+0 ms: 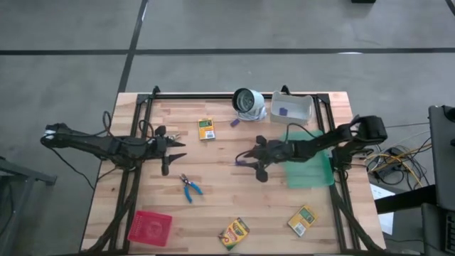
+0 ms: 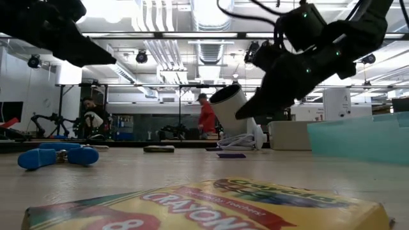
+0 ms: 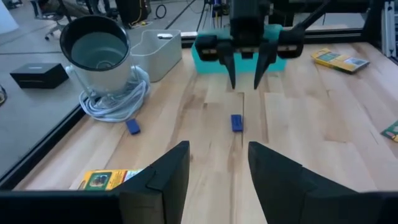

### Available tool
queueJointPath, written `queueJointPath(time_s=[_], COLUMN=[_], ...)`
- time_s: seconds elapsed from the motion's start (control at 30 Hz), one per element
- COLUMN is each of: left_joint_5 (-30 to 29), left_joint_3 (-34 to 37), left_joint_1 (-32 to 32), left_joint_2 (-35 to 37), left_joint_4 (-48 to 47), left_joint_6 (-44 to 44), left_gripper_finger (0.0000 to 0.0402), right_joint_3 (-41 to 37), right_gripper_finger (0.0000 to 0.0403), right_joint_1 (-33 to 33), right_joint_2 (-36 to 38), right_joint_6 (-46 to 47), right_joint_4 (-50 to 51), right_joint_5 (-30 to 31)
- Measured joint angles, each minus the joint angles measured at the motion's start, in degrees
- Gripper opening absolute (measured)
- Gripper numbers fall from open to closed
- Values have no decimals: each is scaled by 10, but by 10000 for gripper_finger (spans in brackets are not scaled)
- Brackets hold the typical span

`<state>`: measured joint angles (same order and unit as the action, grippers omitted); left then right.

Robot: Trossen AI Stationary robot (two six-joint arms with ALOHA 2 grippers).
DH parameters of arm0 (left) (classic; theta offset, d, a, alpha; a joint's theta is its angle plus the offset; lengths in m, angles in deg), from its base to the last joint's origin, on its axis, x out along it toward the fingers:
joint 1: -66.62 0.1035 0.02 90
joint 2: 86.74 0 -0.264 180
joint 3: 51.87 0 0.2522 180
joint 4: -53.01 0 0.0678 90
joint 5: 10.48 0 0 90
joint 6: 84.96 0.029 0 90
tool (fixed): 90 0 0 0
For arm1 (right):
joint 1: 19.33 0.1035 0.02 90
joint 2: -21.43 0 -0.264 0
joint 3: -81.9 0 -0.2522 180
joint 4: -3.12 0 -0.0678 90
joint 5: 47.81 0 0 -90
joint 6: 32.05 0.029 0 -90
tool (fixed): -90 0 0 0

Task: Pick & Place School Supplies
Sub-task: Put the blue eraser into the gray bin

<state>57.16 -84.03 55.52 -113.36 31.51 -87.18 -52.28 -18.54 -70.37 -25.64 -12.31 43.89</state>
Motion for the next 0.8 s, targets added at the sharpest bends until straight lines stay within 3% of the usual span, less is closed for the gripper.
queueJointPath(time_s=[0.5,0.8], left_joint_5=[0,0], left_joint_3=[0,0], left_joint_1=[0,0], left_joint_2=[0,0], left_joint_4=[-3,-4], left_joint_6=[0,0], left_gripper_finger=[170,170], right_joint_3=[76,85], right_gripper_finger=[169,169], right_joint_1=[-1,-1], right_joint_2=[-130,-138], right_joint_6=[-39,-41], right_joint_4=[2,45], right_joint_5=[0,47])
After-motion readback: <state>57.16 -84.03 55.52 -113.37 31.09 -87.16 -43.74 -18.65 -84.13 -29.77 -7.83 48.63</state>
